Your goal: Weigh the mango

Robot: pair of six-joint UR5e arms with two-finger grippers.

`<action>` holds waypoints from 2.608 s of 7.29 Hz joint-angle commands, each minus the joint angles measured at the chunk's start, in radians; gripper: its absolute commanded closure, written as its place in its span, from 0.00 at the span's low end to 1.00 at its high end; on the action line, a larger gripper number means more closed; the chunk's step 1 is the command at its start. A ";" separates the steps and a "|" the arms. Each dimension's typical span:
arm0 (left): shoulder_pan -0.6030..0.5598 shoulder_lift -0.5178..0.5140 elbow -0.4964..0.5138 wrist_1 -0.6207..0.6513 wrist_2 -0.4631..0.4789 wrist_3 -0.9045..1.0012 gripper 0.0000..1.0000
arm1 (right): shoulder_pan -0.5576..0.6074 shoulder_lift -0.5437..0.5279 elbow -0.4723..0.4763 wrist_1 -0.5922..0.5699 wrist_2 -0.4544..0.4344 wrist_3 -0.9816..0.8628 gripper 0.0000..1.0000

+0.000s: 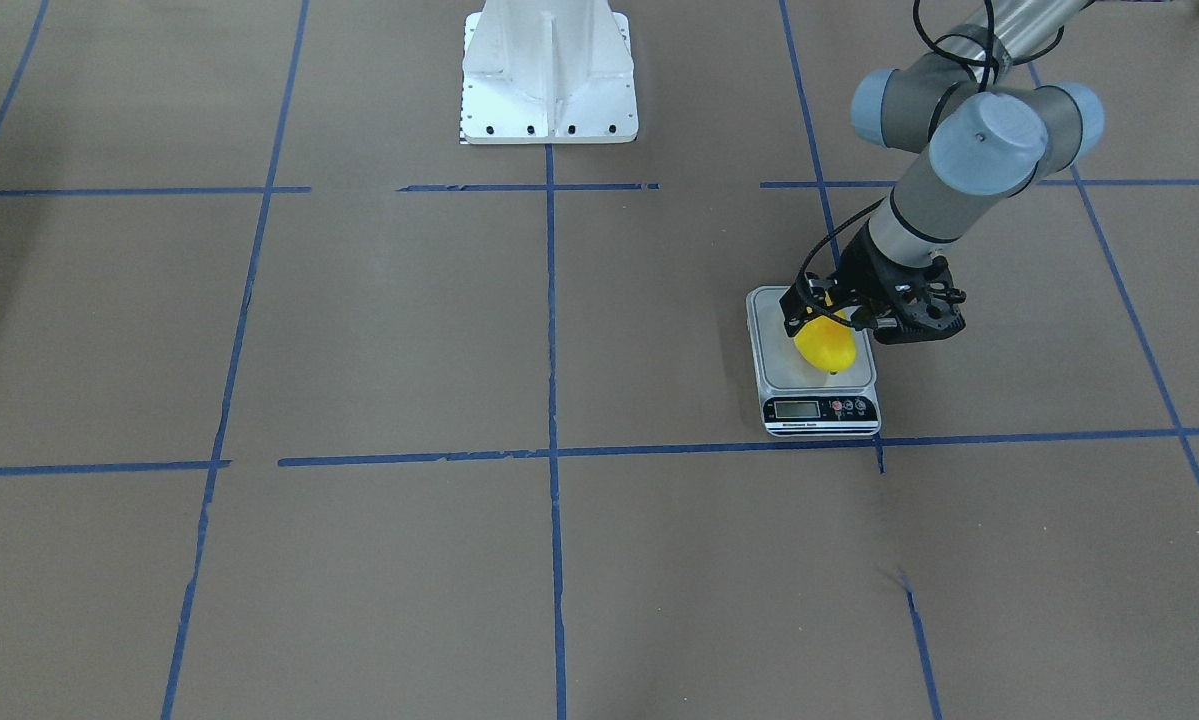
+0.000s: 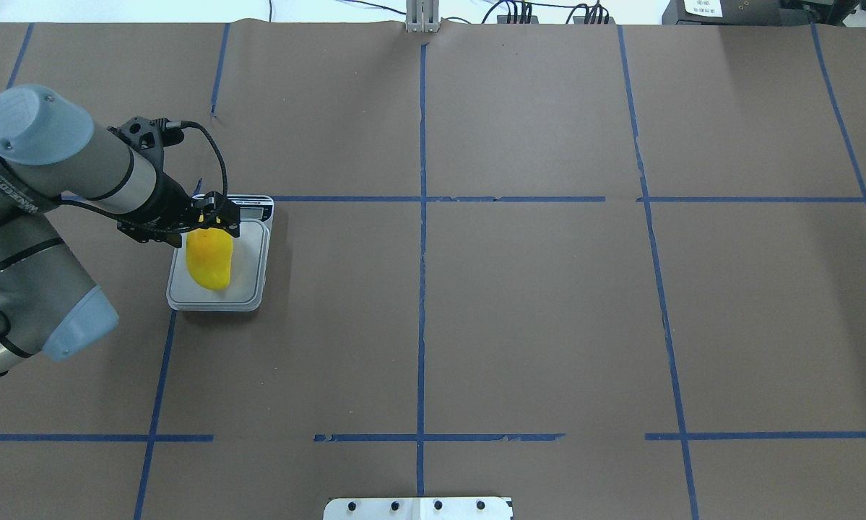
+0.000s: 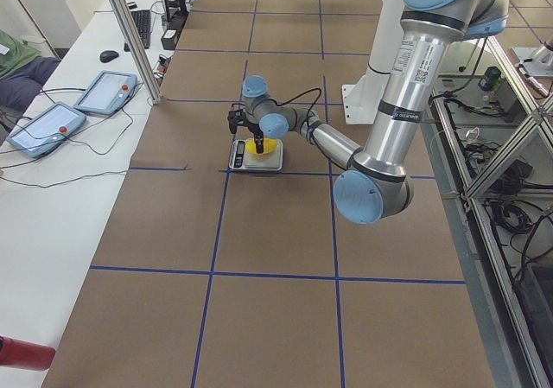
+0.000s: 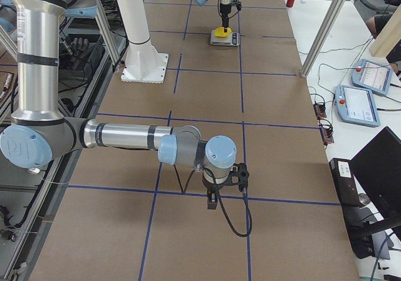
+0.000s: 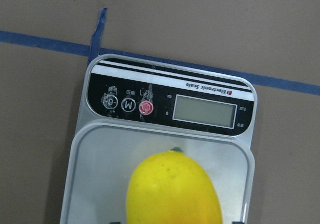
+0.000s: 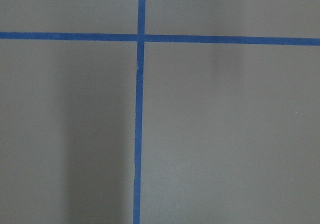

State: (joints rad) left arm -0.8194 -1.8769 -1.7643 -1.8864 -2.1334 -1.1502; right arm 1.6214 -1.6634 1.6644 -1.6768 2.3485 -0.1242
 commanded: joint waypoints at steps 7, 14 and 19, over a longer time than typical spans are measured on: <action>-0.695 0.202 0.050 0.435 -0.214 1.162 0.00 | 0.000 0.001 0.000 -0.001 0.000 0.000 0.00; -0.716 0.236 0.189 0.437 -0.235 1.225 0.00 | 0.000 0.001 0.000 -0.001 0.000 0.000 0.00; -0.716 0.236 0.195 0.435 -0.227 1.228 0.00 | 0.000 0.001 0.000 0.000 0.000 0.000 0.00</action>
State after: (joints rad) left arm -1.5355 -1.6414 -1.5686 -1.4511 -2.3617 0.0781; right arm 1.6214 -1.6628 1.6644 -1.6775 2.3485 -0.1242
